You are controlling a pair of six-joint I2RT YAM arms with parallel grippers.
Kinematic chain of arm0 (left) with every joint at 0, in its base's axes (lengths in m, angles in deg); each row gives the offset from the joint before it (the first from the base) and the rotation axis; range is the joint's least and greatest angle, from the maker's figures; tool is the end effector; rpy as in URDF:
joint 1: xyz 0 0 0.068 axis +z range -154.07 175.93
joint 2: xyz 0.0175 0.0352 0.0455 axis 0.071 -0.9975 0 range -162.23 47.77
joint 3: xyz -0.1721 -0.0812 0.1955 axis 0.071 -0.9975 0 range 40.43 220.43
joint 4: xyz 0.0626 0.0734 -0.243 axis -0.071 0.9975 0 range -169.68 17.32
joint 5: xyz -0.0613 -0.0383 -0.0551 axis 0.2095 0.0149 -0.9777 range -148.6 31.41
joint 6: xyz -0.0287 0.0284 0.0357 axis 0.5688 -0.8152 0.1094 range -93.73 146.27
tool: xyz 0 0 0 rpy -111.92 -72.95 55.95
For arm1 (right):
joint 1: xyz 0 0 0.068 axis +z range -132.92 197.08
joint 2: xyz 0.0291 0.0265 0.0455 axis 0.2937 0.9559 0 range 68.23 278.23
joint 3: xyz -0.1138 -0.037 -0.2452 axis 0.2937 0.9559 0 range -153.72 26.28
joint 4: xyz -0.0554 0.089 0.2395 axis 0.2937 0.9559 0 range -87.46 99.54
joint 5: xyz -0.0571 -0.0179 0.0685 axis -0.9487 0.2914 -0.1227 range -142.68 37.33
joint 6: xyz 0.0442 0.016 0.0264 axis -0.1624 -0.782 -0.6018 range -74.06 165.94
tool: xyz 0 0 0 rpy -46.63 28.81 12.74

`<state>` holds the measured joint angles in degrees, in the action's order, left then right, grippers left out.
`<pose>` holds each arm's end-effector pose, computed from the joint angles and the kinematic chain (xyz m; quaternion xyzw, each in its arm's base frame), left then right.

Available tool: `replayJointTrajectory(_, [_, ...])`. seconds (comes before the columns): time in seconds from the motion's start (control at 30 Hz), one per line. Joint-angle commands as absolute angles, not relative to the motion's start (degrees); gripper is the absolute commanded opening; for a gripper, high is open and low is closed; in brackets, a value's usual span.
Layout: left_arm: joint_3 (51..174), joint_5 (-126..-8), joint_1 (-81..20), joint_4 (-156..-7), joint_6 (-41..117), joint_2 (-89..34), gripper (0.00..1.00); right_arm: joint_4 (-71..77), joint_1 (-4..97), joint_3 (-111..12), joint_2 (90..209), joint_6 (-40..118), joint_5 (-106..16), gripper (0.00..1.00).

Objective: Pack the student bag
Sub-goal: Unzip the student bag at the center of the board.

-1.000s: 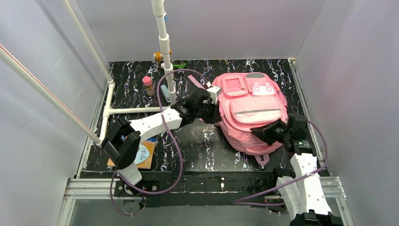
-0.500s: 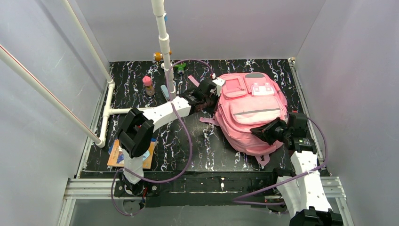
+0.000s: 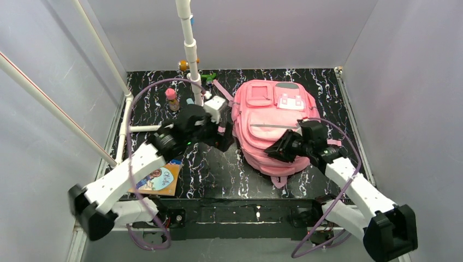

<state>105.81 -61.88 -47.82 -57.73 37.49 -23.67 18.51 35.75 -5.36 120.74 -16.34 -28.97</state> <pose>0.2027 -0.1969 0.3461 0.2542 0.8184 -0.2594 0.4453 0.1801 0.0760 0.2279 0.2398 0.8468 0.4240 0.2138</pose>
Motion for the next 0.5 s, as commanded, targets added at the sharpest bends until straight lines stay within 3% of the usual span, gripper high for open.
replayJointTrajectory(0.0, [99.55, -54.40, -47.89, -50.40, 38.60, -10.75, 0.98, 30.16, 43.23, -20.94, 123.02, 0.76, -43.74, 0.45])
replayJointTrajectory(0.07, [96.94, -49.60, -47.85, -48.31, 40.07, -5.81, 0.98, 34.58, 47.01, -26.02, 122.10, 7.60, -49.29, 0.53])
replayJointTrajectory(0.2, [93.01, -36.91, -47.73, -39.84, 48.97, -0.16, 0.98, 34.97, 52.82, -32.31, 123.25, 14.09, -49.69, 0.58])
replayJointTrajectory(0.47, [88.20, -18.85, -47.75, -15.36, 80.73, -7.95, 0.98, 20.65, 63.64, -30.68, 130.65, 12.54, -46.91, 0.60])
